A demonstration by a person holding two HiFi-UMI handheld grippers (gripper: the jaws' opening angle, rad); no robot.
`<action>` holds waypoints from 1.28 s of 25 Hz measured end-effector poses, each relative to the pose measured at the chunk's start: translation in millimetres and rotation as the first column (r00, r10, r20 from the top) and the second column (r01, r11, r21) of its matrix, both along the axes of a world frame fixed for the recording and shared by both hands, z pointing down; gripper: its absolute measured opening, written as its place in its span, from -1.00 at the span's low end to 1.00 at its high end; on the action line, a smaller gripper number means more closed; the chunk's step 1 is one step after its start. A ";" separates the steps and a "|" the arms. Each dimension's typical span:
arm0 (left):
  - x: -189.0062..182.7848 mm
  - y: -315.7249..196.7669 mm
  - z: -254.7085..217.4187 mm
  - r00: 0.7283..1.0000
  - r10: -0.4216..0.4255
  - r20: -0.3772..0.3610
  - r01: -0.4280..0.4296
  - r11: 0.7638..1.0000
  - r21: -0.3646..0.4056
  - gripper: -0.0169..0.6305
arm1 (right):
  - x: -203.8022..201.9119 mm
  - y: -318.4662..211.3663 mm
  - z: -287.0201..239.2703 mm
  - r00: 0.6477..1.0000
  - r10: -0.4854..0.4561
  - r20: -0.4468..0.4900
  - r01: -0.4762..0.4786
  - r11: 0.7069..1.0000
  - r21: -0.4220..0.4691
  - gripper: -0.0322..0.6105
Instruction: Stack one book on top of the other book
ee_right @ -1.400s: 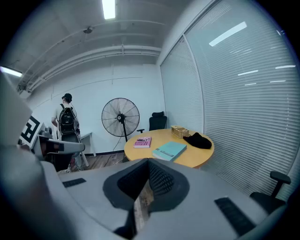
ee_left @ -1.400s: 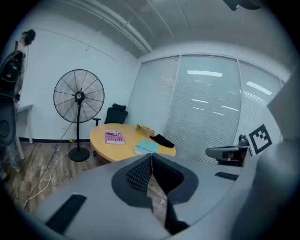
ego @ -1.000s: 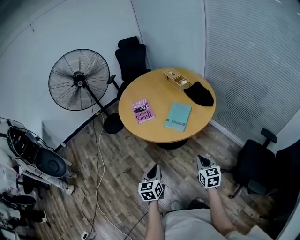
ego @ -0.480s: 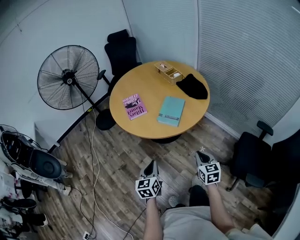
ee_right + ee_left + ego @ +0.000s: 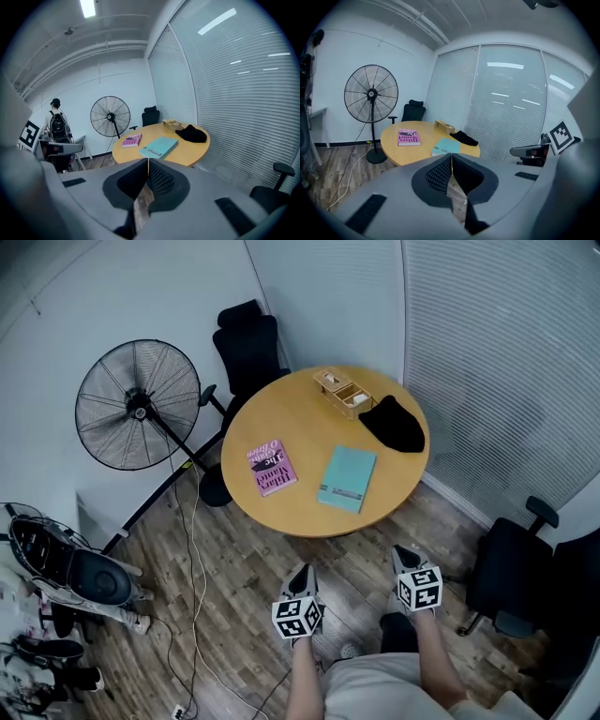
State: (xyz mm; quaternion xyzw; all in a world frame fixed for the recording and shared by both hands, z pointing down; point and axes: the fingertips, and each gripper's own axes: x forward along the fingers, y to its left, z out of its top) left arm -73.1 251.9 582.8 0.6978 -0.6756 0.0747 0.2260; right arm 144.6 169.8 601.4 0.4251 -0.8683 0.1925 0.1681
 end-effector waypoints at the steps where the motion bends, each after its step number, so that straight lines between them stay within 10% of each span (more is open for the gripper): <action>1: 2.3 -10.5 -0.4 1.000 0.000 0.002 0.000 1.000 -0.002 -0.86 | 2.9 -11.7 -0.1 1.000 0.006 0.002 -0.006 1.000 -0.001 -0.83; 14: 38.3 -131.1 -14.1 1.000 -0.023 0.016 0.023 1.000 0.007 -0.86 | 42.5 -148.1 -22.9 0.994 0.015 0.105 -0.016 1.000 0.012 -0.83; 32: 61.9 -176.8 10.2 0.994 -0.106 0.010 0.106 0.993 -0.061 -0.86 | 47.9 -205.0 5.3 0.989 -0.101 0.112 0.107 0.993 -0.055 -0.83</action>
